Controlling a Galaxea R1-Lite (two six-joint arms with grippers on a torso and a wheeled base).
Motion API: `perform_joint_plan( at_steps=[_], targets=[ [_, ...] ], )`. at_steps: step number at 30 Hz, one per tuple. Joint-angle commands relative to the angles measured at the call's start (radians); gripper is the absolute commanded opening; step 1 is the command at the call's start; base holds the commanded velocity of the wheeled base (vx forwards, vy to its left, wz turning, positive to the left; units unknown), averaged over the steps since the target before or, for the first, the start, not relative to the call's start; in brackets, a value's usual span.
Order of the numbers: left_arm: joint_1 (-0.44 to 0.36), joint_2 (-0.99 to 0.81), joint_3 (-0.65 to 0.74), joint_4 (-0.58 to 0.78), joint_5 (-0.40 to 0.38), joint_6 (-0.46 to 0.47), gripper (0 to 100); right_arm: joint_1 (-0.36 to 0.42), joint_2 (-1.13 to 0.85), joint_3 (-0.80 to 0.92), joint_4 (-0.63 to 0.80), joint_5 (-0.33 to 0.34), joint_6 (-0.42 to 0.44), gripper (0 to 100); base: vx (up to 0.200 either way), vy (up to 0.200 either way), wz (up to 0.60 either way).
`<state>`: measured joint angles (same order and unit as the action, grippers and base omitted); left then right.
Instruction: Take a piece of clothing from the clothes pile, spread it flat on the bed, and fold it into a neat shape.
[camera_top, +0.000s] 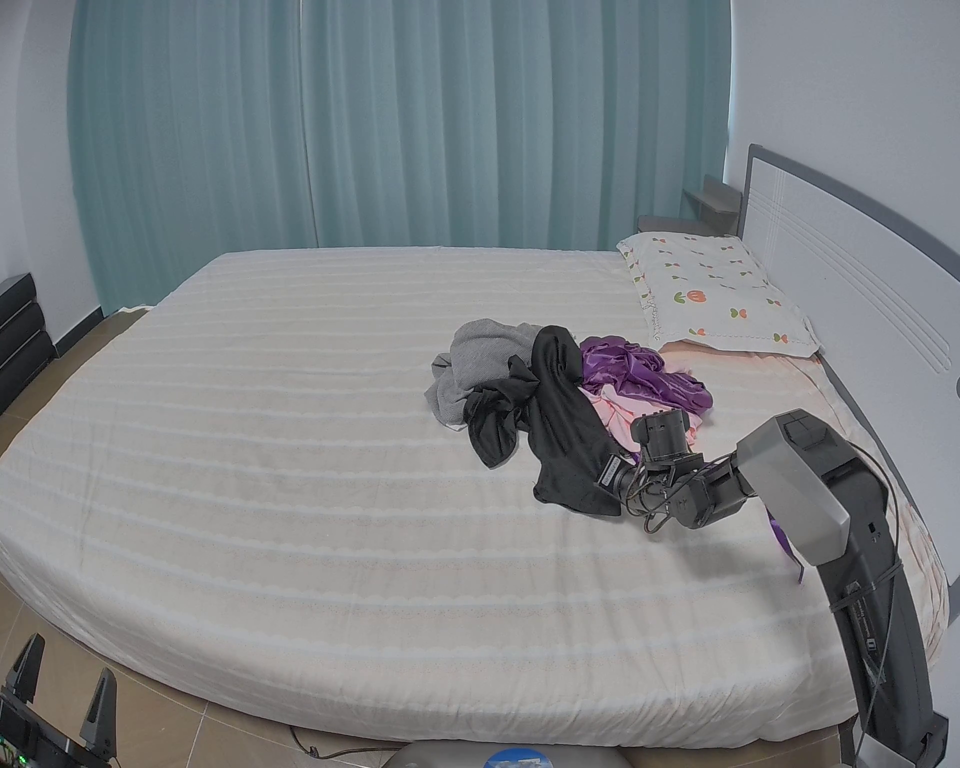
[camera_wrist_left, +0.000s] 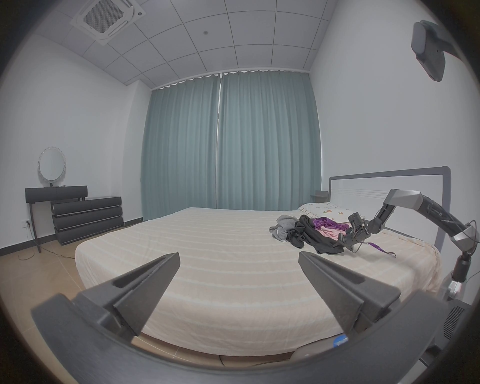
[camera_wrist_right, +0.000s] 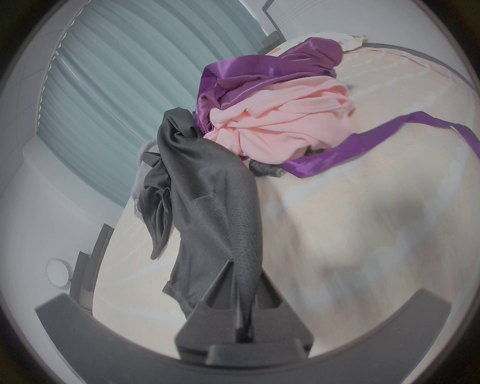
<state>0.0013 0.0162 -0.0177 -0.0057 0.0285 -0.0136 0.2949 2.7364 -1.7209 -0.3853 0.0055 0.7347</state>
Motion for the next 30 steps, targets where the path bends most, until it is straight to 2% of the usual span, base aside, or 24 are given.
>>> perform_joint_plan(
  at_steps=[1,5,6,8,11,14,15,21,28,30],
  targets=[
    [0.000,-0.016,0.018,0.000,0.001,0.000,100,0.004,-0.257,0.303,-0.139,0.054,0.049,0,0.000,0.000,0.00],
    [0.000,-0.016,0.018,0.000,0.001,0.000,100,0.030,-0.432,0.561,-0.322,0.100,0.084,0,0.000,0.000,0.00],
    [0.000,-0.016,0.018,0.000,0.001,0.000,100,0.030,-0.432,0.561,-0.322,0.100,0.084,0,0.000,0.000,0.00],
    [0.000,-0.016,0.018,0.000,0.001,0.000,100,0.061,-0.558,0.716,-0.431,0.102,0.115,0,0.000,0.000,0.00],
    [0.000,-0.016,0.018,0.000,0.001,0.000,100,0.076,-0.692,0.820,-0.491,0.099,0.118,0,0.000,0.000,0.00],
    [0.000,-0.016,0.018,0.000,0.001,0.000,100,0.084,-0.800,0.834,-0.497,0.100,0.118,0,0.000,0.000,0.00],
    [0.000,-0.016,0.018,0.000,0.001,0.000,100,0.099,-0.888,0.846,-0.495,0.102,0.117,0,0.000,0.000,0.00],
    [0.000,-0.016,0.018,0.000,0.001,0.000,100,0.196,-1.087,0.830,-0.463,0.083,0.117,0,0.000,0.000,0.00],
    [0.000,-0.016,0.018,0.000,0.001,0.000,100,0.247,-1.167,0.790,-0.441,0.079,0.092,0,0.000,0.000,0.00],
    [0.000,-0.016,0.018,0.000,0.001,0.000,100,0.288,-1.181,0.825,-0.443,0.079,0.089,0,0.000,0.000,0.00]
  ],
)
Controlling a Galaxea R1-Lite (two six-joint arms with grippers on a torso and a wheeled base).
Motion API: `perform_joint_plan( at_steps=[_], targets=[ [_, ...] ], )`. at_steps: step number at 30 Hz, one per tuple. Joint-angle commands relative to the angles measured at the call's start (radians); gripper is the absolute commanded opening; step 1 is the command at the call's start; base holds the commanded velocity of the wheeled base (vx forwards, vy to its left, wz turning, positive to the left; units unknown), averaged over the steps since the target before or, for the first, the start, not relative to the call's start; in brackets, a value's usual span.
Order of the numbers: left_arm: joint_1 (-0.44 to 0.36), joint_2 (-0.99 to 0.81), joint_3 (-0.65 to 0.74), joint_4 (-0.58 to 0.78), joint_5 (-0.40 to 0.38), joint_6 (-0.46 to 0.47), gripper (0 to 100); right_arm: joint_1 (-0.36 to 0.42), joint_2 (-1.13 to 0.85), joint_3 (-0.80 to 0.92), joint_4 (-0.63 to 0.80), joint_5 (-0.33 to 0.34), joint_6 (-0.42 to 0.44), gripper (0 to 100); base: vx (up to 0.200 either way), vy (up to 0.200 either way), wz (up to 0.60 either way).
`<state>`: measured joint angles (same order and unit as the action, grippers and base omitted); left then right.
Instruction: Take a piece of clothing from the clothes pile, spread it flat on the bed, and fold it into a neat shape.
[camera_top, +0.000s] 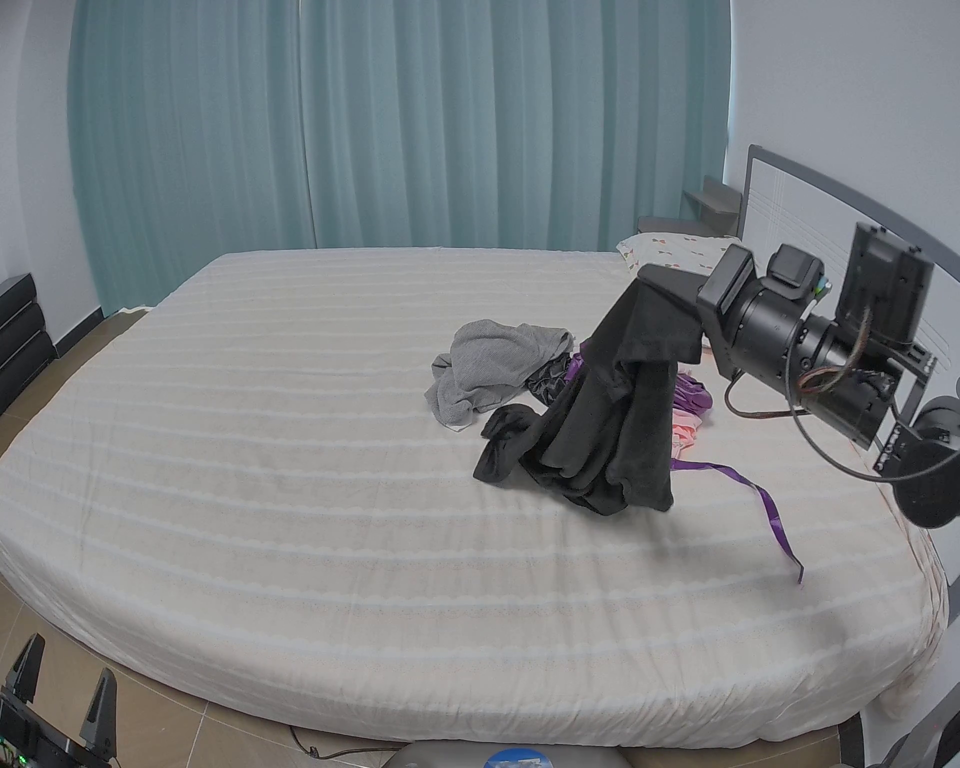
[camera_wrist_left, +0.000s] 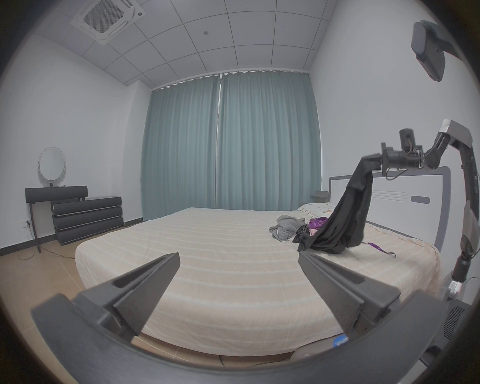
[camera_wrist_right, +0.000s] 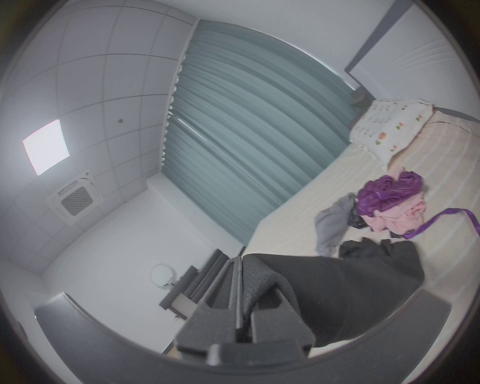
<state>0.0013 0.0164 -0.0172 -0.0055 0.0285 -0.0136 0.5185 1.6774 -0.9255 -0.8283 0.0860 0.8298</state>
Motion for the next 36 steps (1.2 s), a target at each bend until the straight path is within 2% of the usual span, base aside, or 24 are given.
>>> perform_joint_plan(
  at_steps=[1,13,17,19,20,22,24,26,29,30,31,34,36],
  targets=[
    [0.000,-0.016,0.017,-0.001,0.001,0.000,100,0.071,-0.124,0.037,-0.002,-0.002,-0.006,0,0.000,0.000,0.00],
    [0.000,-0.016,0.017,-0.001,-0.042,0.007,100,0.115,-0.196,0.083,-0.002,0.001,-0.012,0,0.000,0.000,0.00],
    [0.000,-0.016,0.017,-0.014,-0.053,0.040,100,0.130,-0.211,0.109,-0.002,0.008,-0.015,0,0.000,0.000,0.00],
    [-0.001,0.016,-0.049,-0.068,-0.050,0.012,100,0.130,-0.212,0.114,-0.002,0.008,-0.017,0,0.000,0.000,0.00],
    [-0.001,0.102,-0.145,-0.116,-0.047,-0.055,100,0.129,-0.212,0.119,-0.002,0.009,-0.017,0,0.000,0.000,0.00],
    [0.002,0.229,-0.221,-0.139,-0.061,-0.140,100,0.126,-0.208,0.117,-0.002,0.011,-0.017,0,0.000,0.000,0.00],
    [-0.004,0.293,-0.227,-0.139,-0.082,-0.103,100,0.124,-0.209,0.122,-0.002,0.009,-0.017,0,0.000,0.000,0.00],
    [-0.023,0.349,-0.214,-0.137,-0.136,-0.071,100,0.123,-0.209,0.131,-0.002,0.011,-0.015,0,0.000,0.000,0.00],
    [-0.038,0.498,-0.217,-0.139,-0.179,-0.069,100,0.121,-0.206,0.134,-0.002,0.009,-0.017,0,0.000,0.000,0.00],
    [-0.038,0.498,-0.217,-0.139,-0.179,-0.069,100,0.121,-0.206,0.134,-0.002,0.009,-0.017,0,0.000,0.000,0.00],
    [-0.040,0.614,-0.214,-0.149,-0.187,-0.068,100,0.120,-0.206,0.132,-0.002,0.011,-0.017,0,0.000,0.000,0.00],
    [-0.075,0.804,-0.210,-0.174,-0.236,-0.085,100,0.115,-0.200,0.132,0.005,0.011,-0.017,0,0.000,0.000,0.00],
    [-0.110,0.932,-0.213,-0.221,-0.242,-0.123,100,0.113,-0.185,0.129,0.006,0.011,-0.018,0,0.000,0.000,0.00]
  ],
)
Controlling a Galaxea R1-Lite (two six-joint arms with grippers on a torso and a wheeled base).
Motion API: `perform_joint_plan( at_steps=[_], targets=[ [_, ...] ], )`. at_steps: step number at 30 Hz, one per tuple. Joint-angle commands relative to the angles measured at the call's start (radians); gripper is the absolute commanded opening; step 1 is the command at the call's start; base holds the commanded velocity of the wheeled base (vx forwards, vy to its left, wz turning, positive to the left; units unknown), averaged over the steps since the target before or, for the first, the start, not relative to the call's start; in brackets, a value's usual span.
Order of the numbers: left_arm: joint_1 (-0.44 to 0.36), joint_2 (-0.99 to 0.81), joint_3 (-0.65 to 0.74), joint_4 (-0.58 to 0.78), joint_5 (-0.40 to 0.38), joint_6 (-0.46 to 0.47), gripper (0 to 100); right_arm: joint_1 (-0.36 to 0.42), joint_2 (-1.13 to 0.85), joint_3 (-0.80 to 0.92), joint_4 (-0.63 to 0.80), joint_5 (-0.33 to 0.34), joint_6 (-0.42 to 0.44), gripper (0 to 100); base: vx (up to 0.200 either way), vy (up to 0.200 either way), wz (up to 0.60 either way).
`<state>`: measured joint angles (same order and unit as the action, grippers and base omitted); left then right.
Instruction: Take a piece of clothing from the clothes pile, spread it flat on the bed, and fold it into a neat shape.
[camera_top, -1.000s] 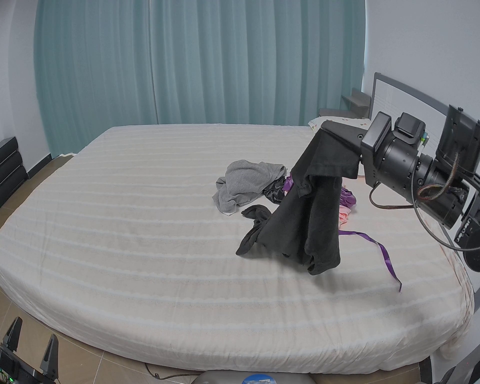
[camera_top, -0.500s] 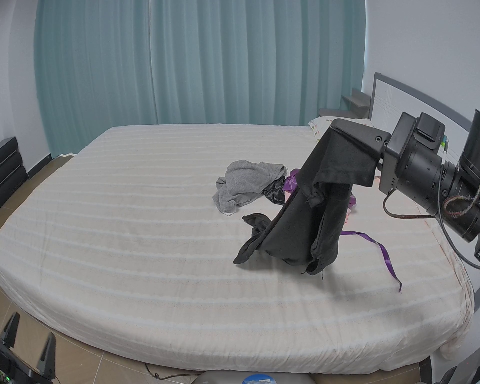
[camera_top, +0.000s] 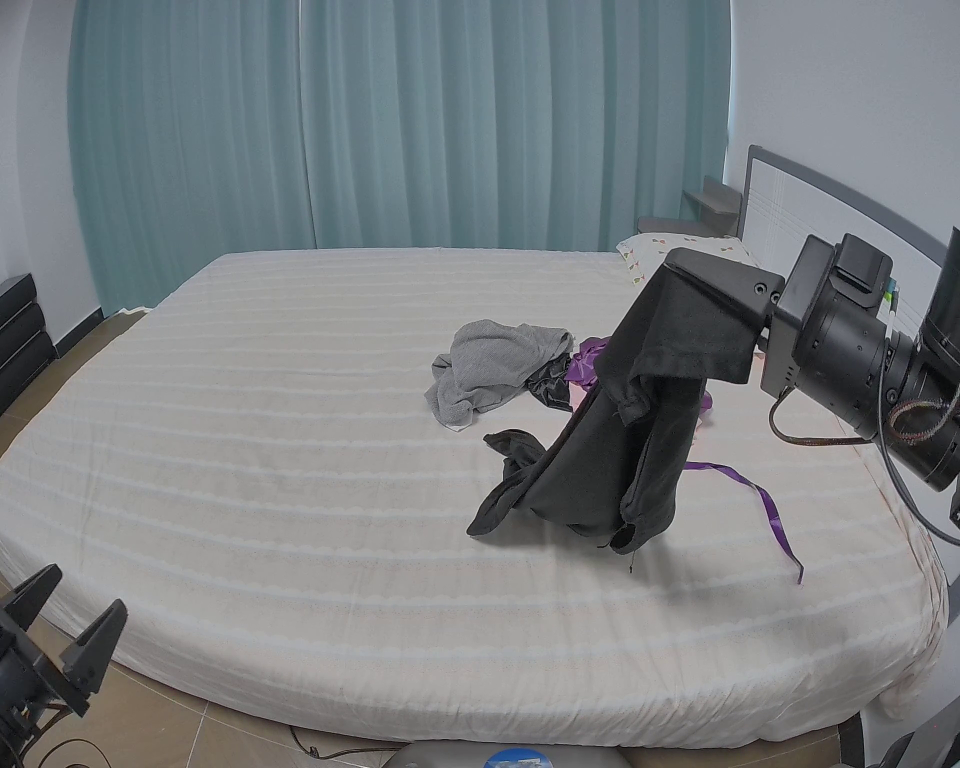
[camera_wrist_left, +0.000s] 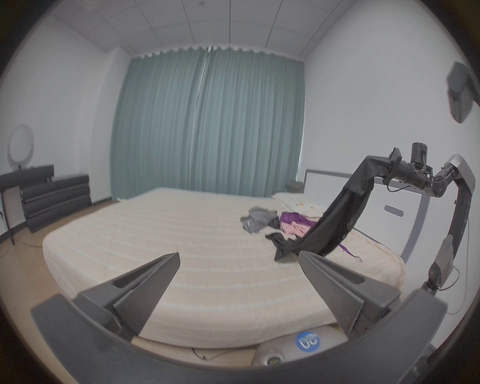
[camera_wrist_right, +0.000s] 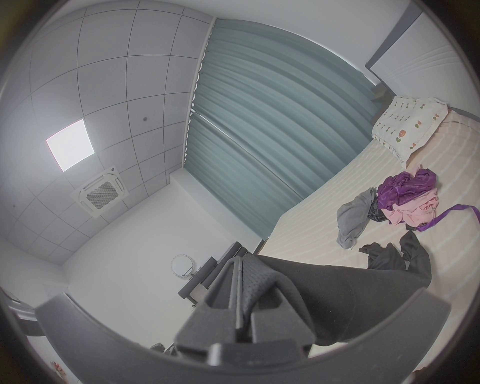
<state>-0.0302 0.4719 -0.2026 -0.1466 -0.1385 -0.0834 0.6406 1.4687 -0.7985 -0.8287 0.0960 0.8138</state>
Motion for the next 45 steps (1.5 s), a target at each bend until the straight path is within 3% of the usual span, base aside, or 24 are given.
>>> perform_joint_plan(
  at_steps=[1,5,14,16,21,30,45],
  targets=[
    [-0.093,0.531,-0.028,-0.114,-0.075,-0.068,100,-0.012,0.032,-0.002,0.008,0.001,-0.002,0,0.000,0.000,0.00],
    [-0.158,0.781,-0.028,-0.291,-0.069,-0.116,100,-0.030,0.051,-0.016,0.008,0.002,-0.018,0,0.000,0.000,0.00],
    [-0.297,1.223,-0.070,-0.542,-0.067,-0.205,100,-0.038,0.065,-0.050,0.000,-0.002,-0.041,0,0.000,0.000,0.00],
    [-0.329,1.317,-0.097,-0.636,-0.050,-0.208,100,-0.038,0.058,-0.051,0.000,-0.002,-0.056,0,0.000,0.000,0.00],
    [-0.433,1.579,-0.236,-0.809,0.089,-0.211,100,-0.035,0.041,-0.050,-0.003,-0.001,-0.058,0,0.000,0.000,0.00],
    [-0.547,1.864,-0.500,-0.823,0.160,-0.217,100,-0.033,0.048,-0.062,-0.007,0.002,-0.056,0,0.000,0.000,0.00],
    [-0.530,2.104,-0.963,-0.725,0.200,-0.187,100,-0.003,0.059,-0.082,-0.006,-0.012,-0.061,0,0.000,0.000,0.00]
  ],
)
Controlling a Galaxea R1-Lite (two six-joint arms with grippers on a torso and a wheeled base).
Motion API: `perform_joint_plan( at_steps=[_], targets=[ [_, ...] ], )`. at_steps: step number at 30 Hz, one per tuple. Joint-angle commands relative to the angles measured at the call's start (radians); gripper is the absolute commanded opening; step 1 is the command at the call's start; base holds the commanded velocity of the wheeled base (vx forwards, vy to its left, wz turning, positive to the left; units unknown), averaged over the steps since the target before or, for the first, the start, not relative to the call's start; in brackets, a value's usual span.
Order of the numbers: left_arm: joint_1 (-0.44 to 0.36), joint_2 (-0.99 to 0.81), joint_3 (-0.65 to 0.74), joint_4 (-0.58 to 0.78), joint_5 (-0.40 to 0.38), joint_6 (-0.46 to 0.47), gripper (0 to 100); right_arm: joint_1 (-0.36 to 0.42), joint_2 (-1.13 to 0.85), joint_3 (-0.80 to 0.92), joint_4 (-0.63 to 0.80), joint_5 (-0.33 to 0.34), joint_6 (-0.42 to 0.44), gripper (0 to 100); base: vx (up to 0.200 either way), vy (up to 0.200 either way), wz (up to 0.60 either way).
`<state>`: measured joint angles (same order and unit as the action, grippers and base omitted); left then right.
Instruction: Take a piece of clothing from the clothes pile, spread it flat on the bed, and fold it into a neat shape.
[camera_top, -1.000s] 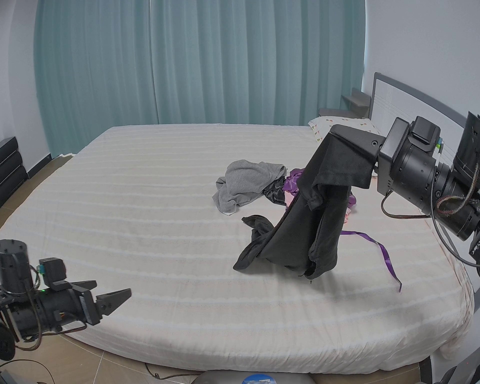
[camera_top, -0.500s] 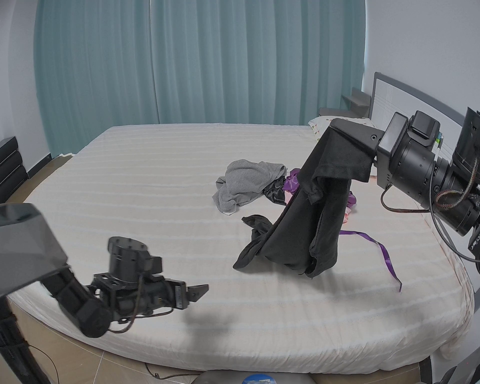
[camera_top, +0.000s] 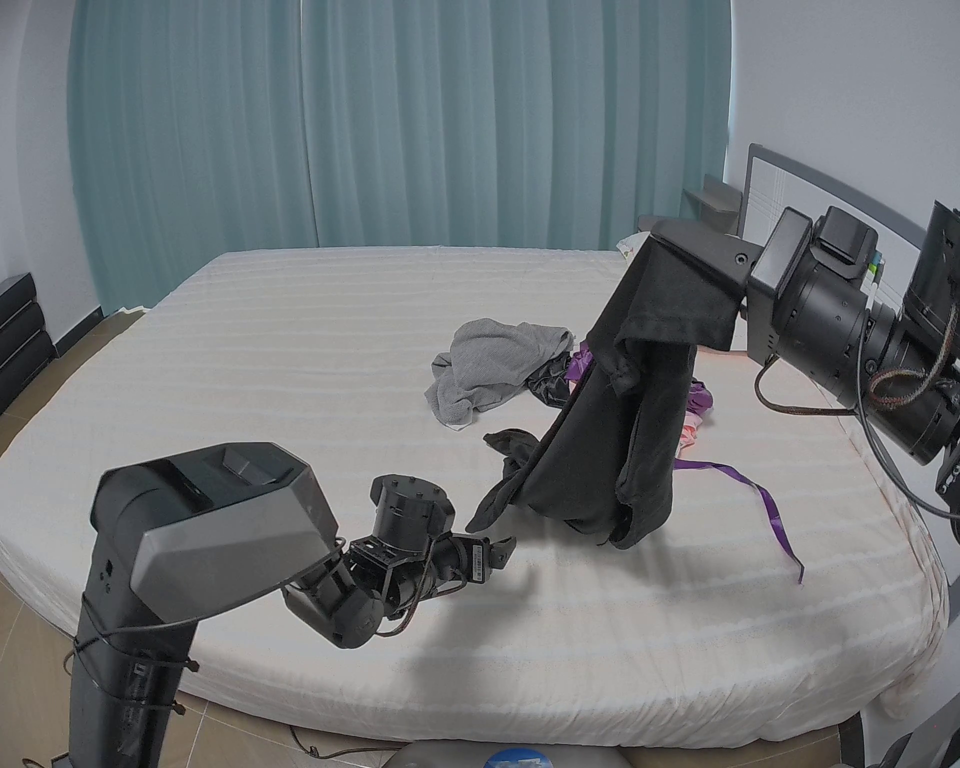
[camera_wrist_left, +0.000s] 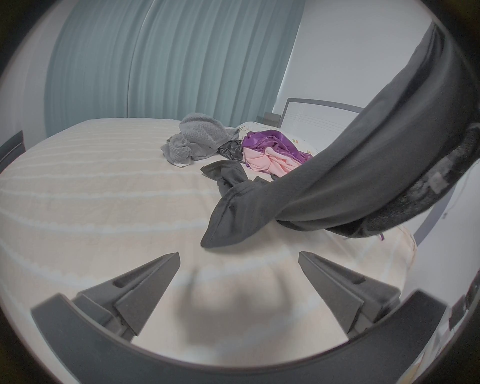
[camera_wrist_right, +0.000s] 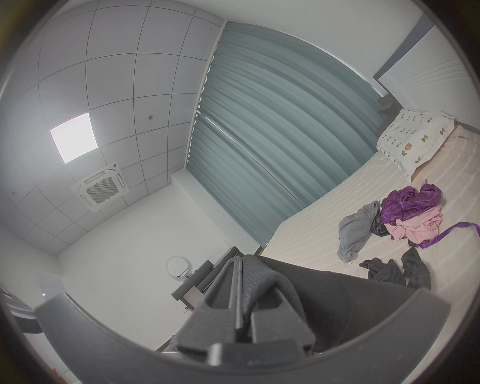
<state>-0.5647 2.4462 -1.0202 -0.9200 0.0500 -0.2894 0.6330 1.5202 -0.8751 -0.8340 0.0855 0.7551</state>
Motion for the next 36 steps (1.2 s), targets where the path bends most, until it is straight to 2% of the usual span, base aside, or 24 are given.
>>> perform_joint_plan(
  at_steps=[1,3,4,7,8,14,20,23,27,30,34,35,36],
  targets=[
    [0.005,0.145,-0.172,0.063,0.013,0.024,100,0.005,0.006,-0.004,0.000,-0.001,0.000,0,0.000,0.000,0.00],
    [0.005,0.155,-0.193,0.067,0.014,0.026,100,0.005,0.006,-0.004,0.000,-0.001,0.000,0,0.000,0.000,0.00],
    [0.005,0.185,-0.253,0.076,0.036,0.030,100,0.002,0.003,-0.004,0.000,-0.001,0.000,0,0.000,0.000,0.00],
    [0.005,0.203,-0.320,0.110,0.057,0.032,100,-0.004,0.001,-0.005,0.000,-0.001,0.000,0,0.000,0.000,0.00],
    [0.006,0.209,-0.337,0.119,0.064,0.032,0,-0.004,0.001,-0.005,0.000,-0.001,-0.002,0,0.000,0.000,0.00],
    [0.022,0.224,-0.380,0.132,0.083,0.030,0,-0.009,0.009,-0.007,0.000,0.000,-0.002,0,0.000,0.000,0.00],
    [0.054,0.183,-0.316,0.105,0.114,0.015,0,-0.050,0.029,-0.007,0.001,0.000,-0.002,0,0.000,0.000,0.00],
    [0.065,0.097,-0.239,0.086,0.117,-0.011,0,-0.095,0.064,0.004,0.001,0.008,0.000,0,0.000,0.000,0.00],
    [0.065,-0.015,-0.155,0.084,0.177,-0.045,0,-0.144,0.135,0.005,0.001,-0.001,0.001,0,0.000,0.000,0.00],
    [0.065,-0.190,-0.077,0.093,0.203,-0.132,0,-0.191,0.248,-0.010,-0.002,-0.004,0.006,0,0.000,0.000,0.00],
    [0.065,-0.332,-0.023,0.095,0.208,-0.165,0,-0.208,0.330,-0.059,-0.014,-0.052,0.007,0,0.000,0.000,0.00],
    [0.065,-0.432,0.006,0.101,0.212,-0.188,0,-0.217,0.373,-0.124,-0.048,-0.133,0.007,0,0.000,0.000,0.00],
    [0.065,-0.473,0.012,0.107,0.217,-0.200,0,-0.222,0.387,-0.154,-0.073,-0.168,0.007,0,0.000,0.000,0.00]
  ],
)
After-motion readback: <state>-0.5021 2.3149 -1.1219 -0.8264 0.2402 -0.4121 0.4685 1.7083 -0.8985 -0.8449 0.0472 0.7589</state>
